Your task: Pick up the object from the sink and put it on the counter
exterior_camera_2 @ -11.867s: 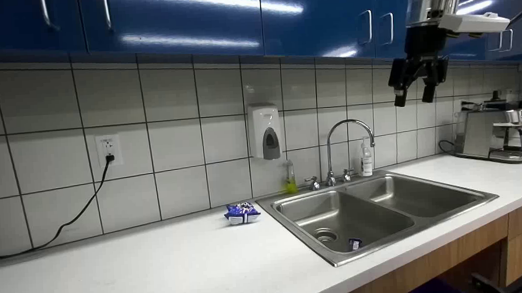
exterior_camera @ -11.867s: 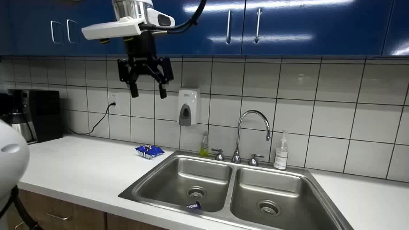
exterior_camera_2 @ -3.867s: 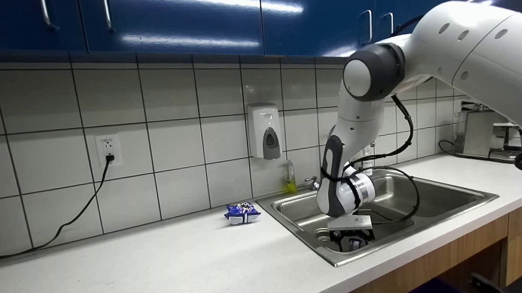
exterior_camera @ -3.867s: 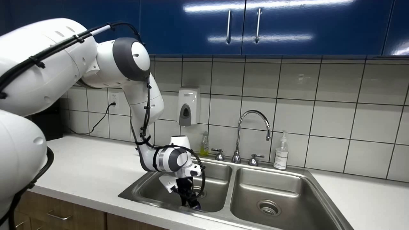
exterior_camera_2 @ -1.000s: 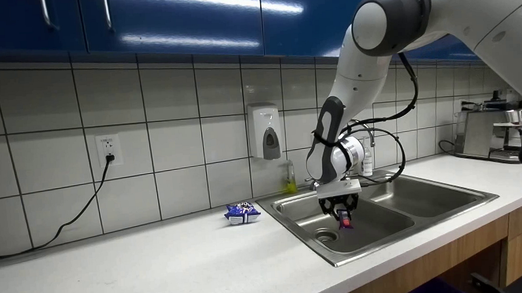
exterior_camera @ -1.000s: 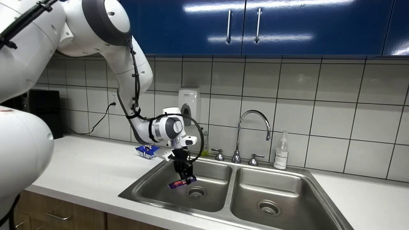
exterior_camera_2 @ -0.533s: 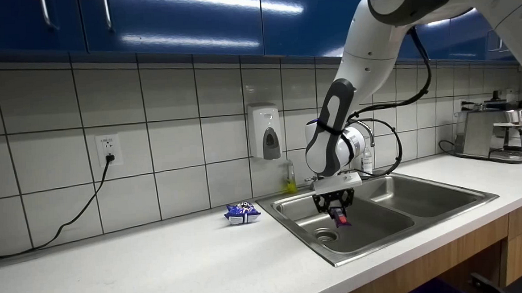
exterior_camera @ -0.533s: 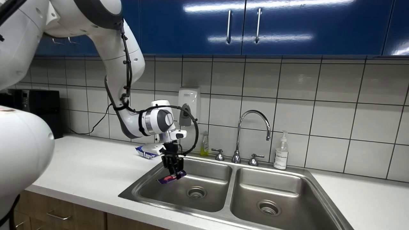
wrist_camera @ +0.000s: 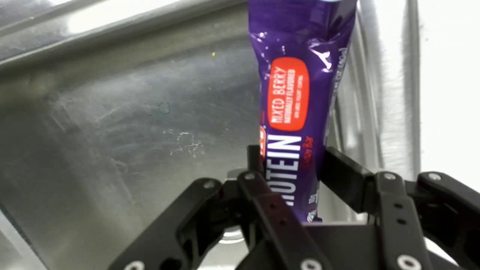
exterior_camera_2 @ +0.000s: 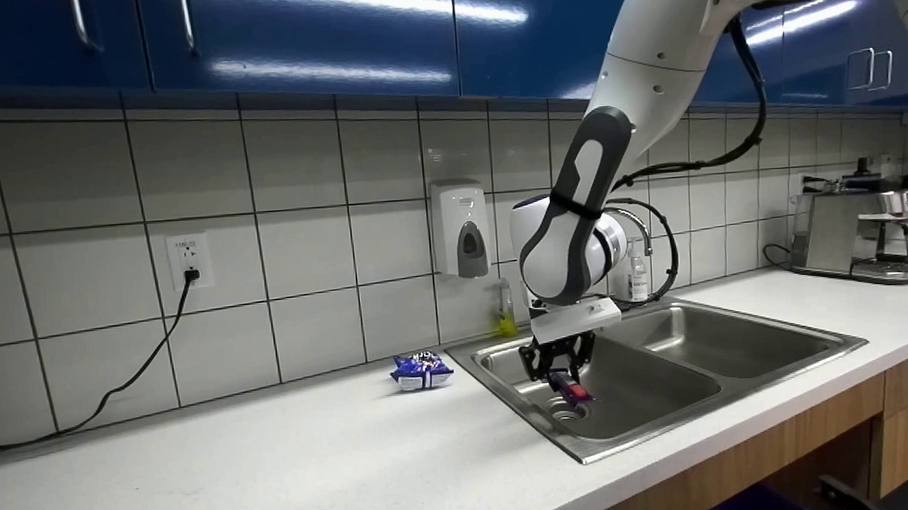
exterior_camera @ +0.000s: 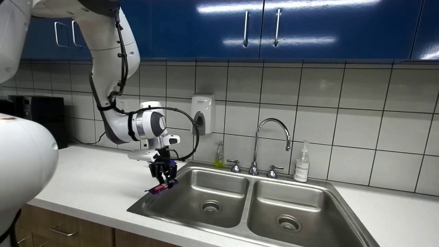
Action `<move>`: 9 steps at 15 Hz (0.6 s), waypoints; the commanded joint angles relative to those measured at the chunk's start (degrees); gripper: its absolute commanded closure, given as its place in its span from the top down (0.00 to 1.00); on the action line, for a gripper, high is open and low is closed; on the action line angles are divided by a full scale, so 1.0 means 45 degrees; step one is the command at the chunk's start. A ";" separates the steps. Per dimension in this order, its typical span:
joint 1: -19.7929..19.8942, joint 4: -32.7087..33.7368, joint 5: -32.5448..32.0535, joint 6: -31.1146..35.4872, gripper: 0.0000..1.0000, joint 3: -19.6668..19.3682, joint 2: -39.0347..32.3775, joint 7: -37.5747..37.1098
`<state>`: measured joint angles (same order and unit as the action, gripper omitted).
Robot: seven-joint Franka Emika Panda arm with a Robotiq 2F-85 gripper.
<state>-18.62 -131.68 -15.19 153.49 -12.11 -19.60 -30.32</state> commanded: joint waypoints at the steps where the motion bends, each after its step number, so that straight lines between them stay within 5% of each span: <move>1: 0.0269 -0.0919 -0.0289 0.0224 0.20 0.0947 0.0989 0.0777; 9: 0.0285 -0.1247 0.0169 0.0542 0.20 0.2732 0.1049 0.2028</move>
<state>-18.58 -135.85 -15.36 154.82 -2.70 -16.38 -24.61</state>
